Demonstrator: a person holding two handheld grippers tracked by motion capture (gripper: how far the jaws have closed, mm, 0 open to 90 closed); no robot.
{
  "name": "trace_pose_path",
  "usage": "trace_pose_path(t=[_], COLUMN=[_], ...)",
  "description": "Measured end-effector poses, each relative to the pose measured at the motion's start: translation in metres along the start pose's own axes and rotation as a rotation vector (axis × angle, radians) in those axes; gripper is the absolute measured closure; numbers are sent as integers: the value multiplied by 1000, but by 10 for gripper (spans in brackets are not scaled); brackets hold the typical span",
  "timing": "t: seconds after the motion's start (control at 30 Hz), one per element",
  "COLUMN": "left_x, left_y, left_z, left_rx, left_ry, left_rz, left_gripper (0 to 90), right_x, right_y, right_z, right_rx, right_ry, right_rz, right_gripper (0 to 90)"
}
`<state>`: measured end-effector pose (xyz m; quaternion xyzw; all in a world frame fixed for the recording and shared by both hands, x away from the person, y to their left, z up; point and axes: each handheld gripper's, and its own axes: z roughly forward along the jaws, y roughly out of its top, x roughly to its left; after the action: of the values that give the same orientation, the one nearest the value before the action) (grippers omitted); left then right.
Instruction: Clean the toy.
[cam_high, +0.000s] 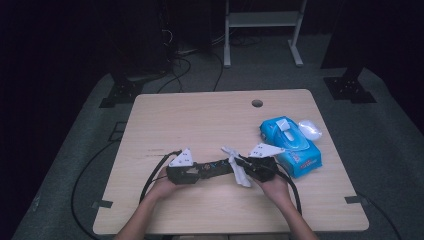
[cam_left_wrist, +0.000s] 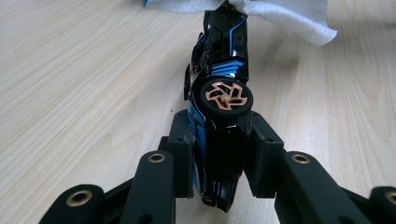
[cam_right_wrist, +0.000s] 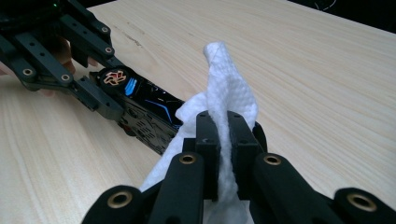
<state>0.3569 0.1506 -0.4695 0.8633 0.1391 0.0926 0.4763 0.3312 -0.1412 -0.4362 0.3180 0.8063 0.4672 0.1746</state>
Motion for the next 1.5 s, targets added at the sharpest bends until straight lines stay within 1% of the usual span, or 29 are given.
trace_pose_path(t=[0.03,0.07,0.1,0.13,0.2,0.23,0.33,0.4,0.43,0.47,0.53,0.57,0.6,0.67,0.7,0.73,0.83,0.9,0.93,0.97,1.03,1.07,1.1,1.17,1.23,1.3,1.33,1.43,1.5], left_x=[0,0,0,0,0,0,0,0,0,0,0,0,0,0,0,0,-1,-1,-1,-1,-1,-1,-1,-1,0,-1,-1,-2,-2], left_y=[0,0,-1,-1,-1,-1,0,0,0,-1,-1,-1,-1,-1,-1,-1,0,0,0,0,0,0,0,0,0,0,0,1,0], left_z=[0,0,0,0,0,0,0,0,0,-1,-1,-1,-1,-1,0,0,0,0,0,0,0,0,0,0,0,1,0,0,0], left_rx=[-2,-2,-4,-5,-6,-7,-2,0,1,1,1,2,2,1,0,-1,2,1,1,2,5,4,5,4,2,0,3,7,6], left_ry=[1,1,2,2,0,-1,1,4,5,5,6,6,6,5,4,4,7,8,9,10,10,11,11,10,9,10,11,14,13], left_rz=[-3,-4,-6,-6,-5,-6,-1,-2,-2,-2,-2,-1,0,-1,-2,-3,5,3,2,2,5,7,8,8,3,7,11,12,12], left_gripper=[675,675,675,675,675,675,675,675,675,676,676,676,676,675,675,676,675,676,676,675,675,676,676,675,675,675,675,675,675], right_x=[-1,-4,-7,-11,-16,-15,-8,-2,1,1,-5,-9,-13,-20,-20,-18,-9,-5,-5,-6,-14,-18,-22,-26,-26,-21,-16,-10,-11], right_y=[0,-1,-2,-4,-6,-5,-2,1,1,2,1,1,-1,-2,-2,0,7,10,10,10,11,10,9,7,7,10,12,14,13], right_z=[0,-2,-3,-5,-9,-10,-6,0,2,3,2,1,0,-3,-4,-4,1,7,10,11,11,10,9,5,1,2,4,11,12], right_rx=[-1,4,19,28,14,10,-7,-4,-3,-1,3,23,41,30,25,13,-2,9,18,12,23,45,58,54,37,24,23,42,43], right_ry=[-3,-17,-44,-63,-60,-57,-25,-9,-14,-17,-22,-58,-79,-79,-78,-67,-35,-27,-29,-28,-65,-98,-109,-118,-106,-86,-72,-76,-80], right_rz=[1,5,-1,5,42,43,35,19,5,3,21,22,31,65,63,53,30,19,18,20,26,25,36,46,53,35,23,-9,-1], right_gripper=[847,847,847,847,847,847,847,846,846,846,847,846,846,847,846,847,846,846,846,846,846,846,846,846,846,846,846,845,846])
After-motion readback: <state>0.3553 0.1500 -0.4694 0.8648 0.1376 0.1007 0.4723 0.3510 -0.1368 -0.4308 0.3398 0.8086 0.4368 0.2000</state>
